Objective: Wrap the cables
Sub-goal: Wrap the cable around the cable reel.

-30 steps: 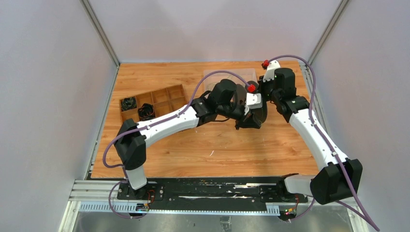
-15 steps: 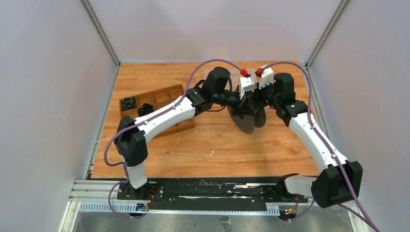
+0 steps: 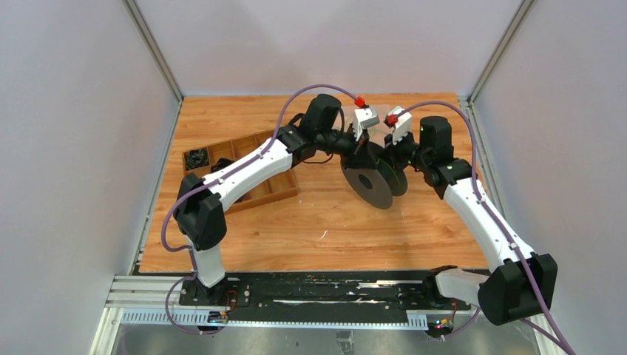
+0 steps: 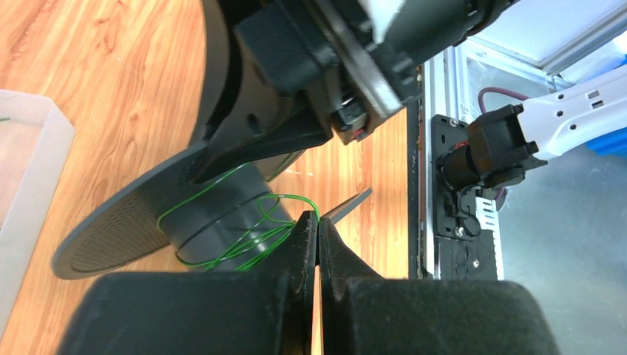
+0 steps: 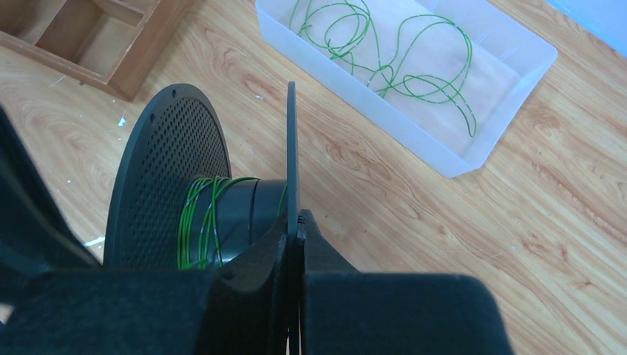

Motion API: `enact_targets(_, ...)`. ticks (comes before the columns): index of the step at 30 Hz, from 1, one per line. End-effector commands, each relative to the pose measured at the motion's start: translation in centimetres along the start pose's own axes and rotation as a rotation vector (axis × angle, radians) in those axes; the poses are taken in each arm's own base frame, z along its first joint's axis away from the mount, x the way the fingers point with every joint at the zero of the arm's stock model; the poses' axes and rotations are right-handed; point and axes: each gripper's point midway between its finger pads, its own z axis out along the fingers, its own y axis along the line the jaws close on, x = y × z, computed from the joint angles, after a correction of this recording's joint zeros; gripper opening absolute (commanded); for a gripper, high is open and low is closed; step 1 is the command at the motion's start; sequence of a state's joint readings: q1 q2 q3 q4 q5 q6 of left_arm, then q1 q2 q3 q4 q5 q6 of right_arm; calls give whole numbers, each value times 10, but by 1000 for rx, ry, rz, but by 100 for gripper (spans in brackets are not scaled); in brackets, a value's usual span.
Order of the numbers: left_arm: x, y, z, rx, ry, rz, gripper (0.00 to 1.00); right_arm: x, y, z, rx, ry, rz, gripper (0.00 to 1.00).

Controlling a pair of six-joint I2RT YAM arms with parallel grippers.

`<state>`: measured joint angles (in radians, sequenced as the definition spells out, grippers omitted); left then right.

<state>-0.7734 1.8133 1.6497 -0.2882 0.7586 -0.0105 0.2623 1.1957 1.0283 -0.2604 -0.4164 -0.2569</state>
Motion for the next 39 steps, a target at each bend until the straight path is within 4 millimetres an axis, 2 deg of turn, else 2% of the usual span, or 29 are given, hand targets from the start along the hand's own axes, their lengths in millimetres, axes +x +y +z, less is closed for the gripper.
enact_targets(1, 4, 7, -10, 0, 17, -16, 0, -13, 19, -8, -85, -63, -83, 1)
enact_targets(12, 24, 17, -30, -7, 91, -2, 0, -10, 33, -17, -167, -58, -169, 1)
enact_targets(20, 61, 28, -42, -8, 231, 56, 0, -14, 37, -23, -186, -68, -186, 1)
enact_targets(27, 90, 38, -44, -11, 314, 119, 0, -24, 40, -27, -203, -90, -142, 1)
enact_targets(32, 100, 50, -44, -26, 347, 185, 0, -33, 44, -32, -230, -117, -121, 1)
enact_targets(39, 102, 50, -39, 23, 339, 251, 1, -36, 46, -34, -238, -126, -118, 1)
